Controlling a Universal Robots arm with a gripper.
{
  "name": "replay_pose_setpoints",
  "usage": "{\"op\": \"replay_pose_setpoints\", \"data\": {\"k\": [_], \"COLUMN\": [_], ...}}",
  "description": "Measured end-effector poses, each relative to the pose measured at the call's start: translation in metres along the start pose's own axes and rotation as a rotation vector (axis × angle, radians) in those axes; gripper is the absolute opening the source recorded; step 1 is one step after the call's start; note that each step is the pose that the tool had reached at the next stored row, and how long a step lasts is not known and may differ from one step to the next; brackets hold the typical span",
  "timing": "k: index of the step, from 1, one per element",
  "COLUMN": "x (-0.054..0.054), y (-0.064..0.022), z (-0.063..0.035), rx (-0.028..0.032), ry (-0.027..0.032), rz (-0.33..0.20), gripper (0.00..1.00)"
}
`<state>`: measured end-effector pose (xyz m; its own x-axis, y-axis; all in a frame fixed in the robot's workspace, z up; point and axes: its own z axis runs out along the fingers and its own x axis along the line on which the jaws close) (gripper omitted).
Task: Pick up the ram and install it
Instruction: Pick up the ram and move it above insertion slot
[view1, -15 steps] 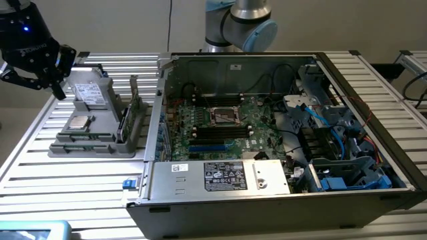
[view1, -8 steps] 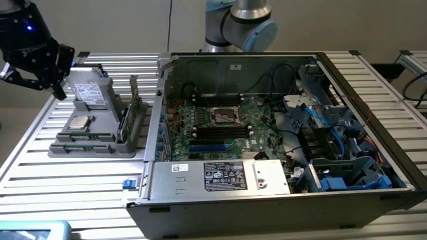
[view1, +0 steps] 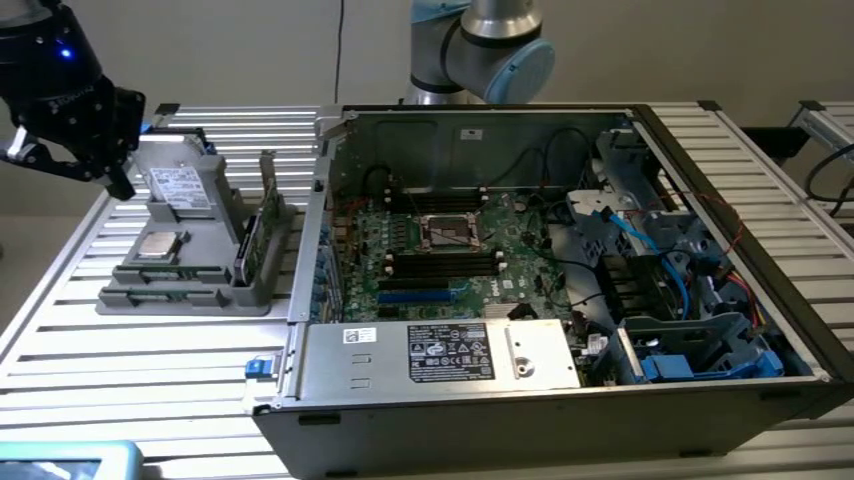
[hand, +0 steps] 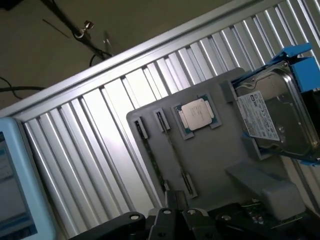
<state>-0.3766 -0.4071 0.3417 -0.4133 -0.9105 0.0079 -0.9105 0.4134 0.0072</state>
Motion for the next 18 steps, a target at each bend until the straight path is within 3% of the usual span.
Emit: {"op": "replay_pose_setpoints", "data": {"k": [10, 18], "x": [0.0, 0.0], "y": [-0.0001, 0.0], "z": [0.0005, 0.0008], "rx": [0.0255, 0.0314], "ry": [-0.0098, -0.0132], "rz": [-0.181, -0.307], "gripper": [0.11, 0.11]}}
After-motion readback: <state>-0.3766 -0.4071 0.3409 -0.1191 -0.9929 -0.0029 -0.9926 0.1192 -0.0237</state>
